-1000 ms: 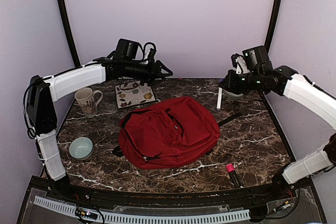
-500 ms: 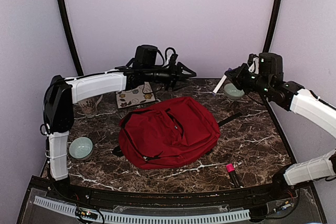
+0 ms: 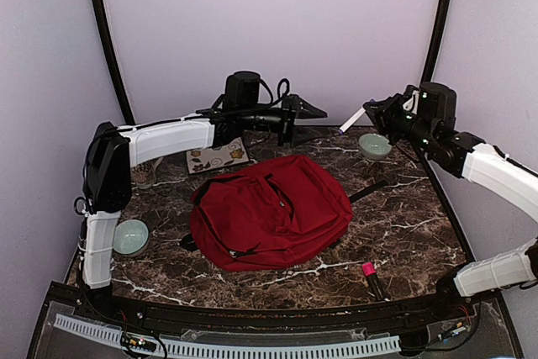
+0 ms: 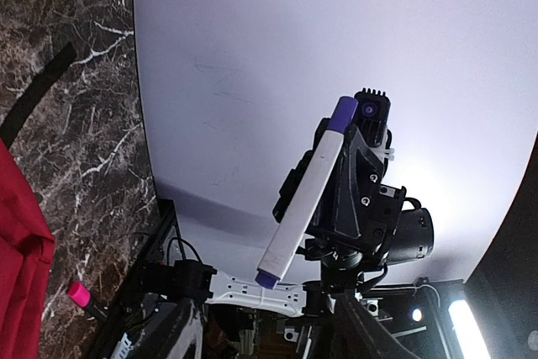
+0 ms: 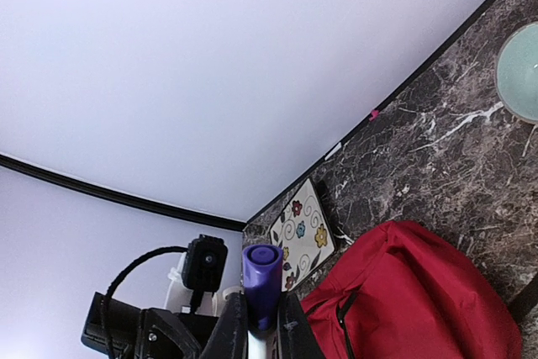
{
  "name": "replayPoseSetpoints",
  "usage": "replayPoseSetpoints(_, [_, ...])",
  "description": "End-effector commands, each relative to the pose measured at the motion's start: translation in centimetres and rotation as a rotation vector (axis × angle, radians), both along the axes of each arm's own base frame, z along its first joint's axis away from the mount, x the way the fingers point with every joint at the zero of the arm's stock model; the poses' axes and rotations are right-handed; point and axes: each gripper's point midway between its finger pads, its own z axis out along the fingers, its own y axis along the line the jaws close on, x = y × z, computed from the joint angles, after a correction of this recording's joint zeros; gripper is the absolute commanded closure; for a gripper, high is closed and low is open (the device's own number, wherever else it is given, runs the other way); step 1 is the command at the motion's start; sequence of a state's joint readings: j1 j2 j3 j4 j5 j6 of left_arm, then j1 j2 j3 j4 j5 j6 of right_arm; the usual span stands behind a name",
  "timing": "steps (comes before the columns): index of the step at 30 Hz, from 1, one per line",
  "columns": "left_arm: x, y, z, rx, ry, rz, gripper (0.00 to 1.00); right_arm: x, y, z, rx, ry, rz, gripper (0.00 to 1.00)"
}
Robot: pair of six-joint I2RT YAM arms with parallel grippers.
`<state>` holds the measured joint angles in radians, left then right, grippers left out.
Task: Pack the student bag
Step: Pass from the right arm to the left
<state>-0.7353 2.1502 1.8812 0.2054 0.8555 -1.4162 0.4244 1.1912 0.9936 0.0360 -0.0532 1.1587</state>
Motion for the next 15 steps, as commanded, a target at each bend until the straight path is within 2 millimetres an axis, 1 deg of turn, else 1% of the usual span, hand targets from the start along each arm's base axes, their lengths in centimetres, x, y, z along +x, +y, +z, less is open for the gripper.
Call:
replayPoseSetpoints(1, [-1.0,-0.9,2.0,-0.116,0.153,-0.011,0.44,0.5,0.5,0.8,0.095,-0.021,0.007,1.0])
replayPoseSetpoints(3, [-1.0,-1.2,1.8,-0.132,0.215,0.01,0.44,0.6,0.5,0.7,0.108,-0.022,0.002,1.0])
replayPoseSetpoints(7, [-1.2,-1.9,2.1,-0.173,0.255,0.023,0.45,0.8,0.7,0.4,0.115,-0.018,0.008,1.0])
replayPoseSetpoints(10, [-1.3,-2.4,2.3,-0.203,0.273,0.028,0.49,1.0,1.1,0.1,0.127,-0.009,0.02,1.0])
replayPoseSetpoints(13, [-1.3,-2.8,2.1,-0.21,0.295,0.039,0.52,1.2,1.4,0.0,0.132,-0.006,0.031,1.0])
replayPoseSetpoints(15, [-0.7,-2.8,2.0,-0.214,0.302,0.074,0.54,1.2,1.4,-0.1,0.128,-0.004,0.033,1.0])
